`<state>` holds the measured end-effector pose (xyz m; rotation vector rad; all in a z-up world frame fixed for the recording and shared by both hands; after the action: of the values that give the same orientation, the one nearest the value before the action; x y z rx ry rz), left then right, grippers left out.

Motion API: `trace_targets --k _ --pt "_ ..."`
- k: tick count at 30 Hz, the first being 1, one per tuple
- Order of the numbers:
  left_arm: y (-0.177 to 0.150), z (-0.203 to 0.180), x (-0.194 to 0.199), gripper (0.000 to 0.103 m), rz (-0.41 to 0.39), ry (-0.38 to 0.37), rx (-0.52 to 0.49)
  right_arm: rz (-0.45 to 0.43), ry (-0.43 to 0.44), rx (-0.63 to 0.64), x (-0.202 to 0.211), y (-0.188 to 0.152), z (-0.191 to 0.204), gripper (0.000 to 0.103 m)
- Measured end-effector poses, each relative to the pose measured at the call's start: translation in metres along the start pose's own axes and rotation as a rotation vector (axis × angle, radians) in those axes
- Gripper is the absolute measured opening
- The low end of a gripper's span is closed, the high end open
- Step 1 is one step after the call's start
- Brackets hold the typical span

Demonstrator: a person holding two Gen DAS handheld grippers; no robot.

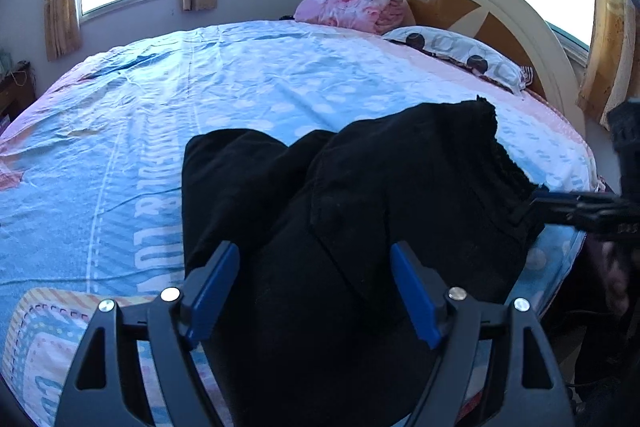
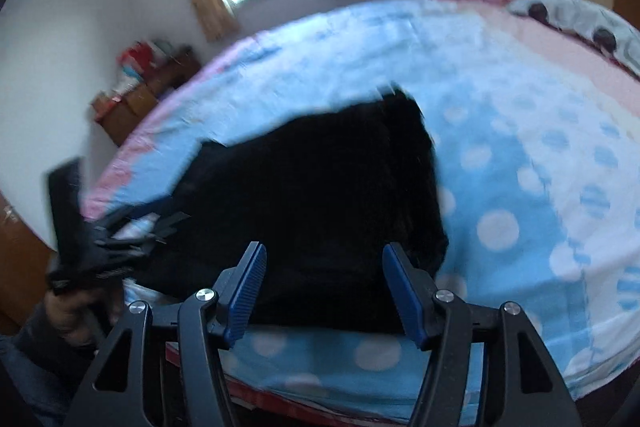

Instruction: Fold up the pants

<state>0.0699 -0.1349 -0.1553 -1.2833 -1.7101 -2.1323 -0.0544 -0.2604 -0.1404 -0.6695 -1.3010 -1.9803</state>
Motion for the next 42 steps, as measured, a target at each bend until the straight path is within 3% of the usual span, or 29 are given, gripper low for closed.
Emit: trace_targets --k 2,3,7,8,12,14,17,19,23,25,27,30,34,35,36,38,42 --pt "-0.001 0.002 0.0 0.087 0.0 0.001 0.003 0.023 0.037 -0.018 -0.006 -0.003 0.0 0.054" --pt "-0.001 0.004 0.0 0.087 -0.001 0.002 0.007 0.038 0.081 -0.032 -0.009 -0.004 0.003 0.04" --pt "-0.001 0.004 0.001 0.087 -0.009 0.0 0.012 0.042 0.084 -0.021 -0.011 -0.002 0.002 0.027" --pt "0.0 0.003 0.003 0.087 -0.015 0.001 0.005 0.019 0.088 -0.009 -0.003 -0.001 0.006 0.018" --pt "0.001 0.002 0.002 0.1 -0.024 0.021 -0.013 -0.088 0.061 0.076 0.043 0.015 0.014 0.017" --pt "-0.001 0.002 -0.003 0.1 -0.015 0.023 -0.014 -0.069 0.015 0.083 0.043 0.014 0.006 0.016" --pt "-0.011 0.001 -0.015 0.1 0.012 0.021 -0.016 0.044 -0.062 0.05 0.008 -0.006 -0.026 0.017" --pt "-0.013 0.001 -0.015 0.1 0.015 0.017 -0.016 0.061 -0.055 0.036 -0.001 -0.011 -0.032 0.017" --pt "-0.009 0.007 -0.002 0.1 -0.021 0.026 -0.011 0.082 -0.062 0.042 0.009 -0.004 -0.03 0.027" --pt "-0.008 0.012 0.006 0.1 -0.045 0.037 -0.009 0.074 -0.138 0.091 0.02 0.002 -0.031 0.038" --pt "-0.011 0.017 0.01 0.1 -0.051 0.047 0.007 0.021 -0.186 0.133 0.035 0.014 -0.022 0.041" --pt "-0.017 0.02 0.006 0.1 -0.03 0.077 -0.007 -0.03 -0.106 0.127 0.047 0.037 0.003 0.042" --pt "-0.027 0.025 -0.002 0.103 -0.001 0.098 0.003 0.081 0.184 0.146 0.009 0.043 0.07 0.043" --pt "-0.03 0.027 -0.006 0.103 0.008 0.095 0.013 0.098 0.212 0.163 0.001 0.039 0.079 0.044" --pt "-0.035 0.029 -0.01 0.103 0.023 0.083 0.031 0.135 0.207 0.185 -0.017 0.034 0.086 0.05" --pt "-0.039 0.032 -0.013 0.103 0.034 0.051 0.072 0.284 0.075 0.172 -0.07 0.016 0.07 0.051" --pt "-0.04 0.036 -0.006 0.103 0.029 0.041 0.09 0.339 0.079 0.174 -0.079 0.016 0.068 0.051"
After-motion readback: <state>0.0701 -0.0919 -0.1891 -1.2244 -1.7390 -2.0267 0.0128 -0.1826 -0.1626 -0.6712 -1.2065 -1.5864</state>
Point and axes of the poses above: each gripper's, at about its wrist camera, not at the fingertips, and x roughly against the way its jaws point, z to its left, y to its top, the point moved 9 cm from there along -x, roughly the way its jaws point, and after that the axes turned 8 degrees about -x, right-handed, at the moved point
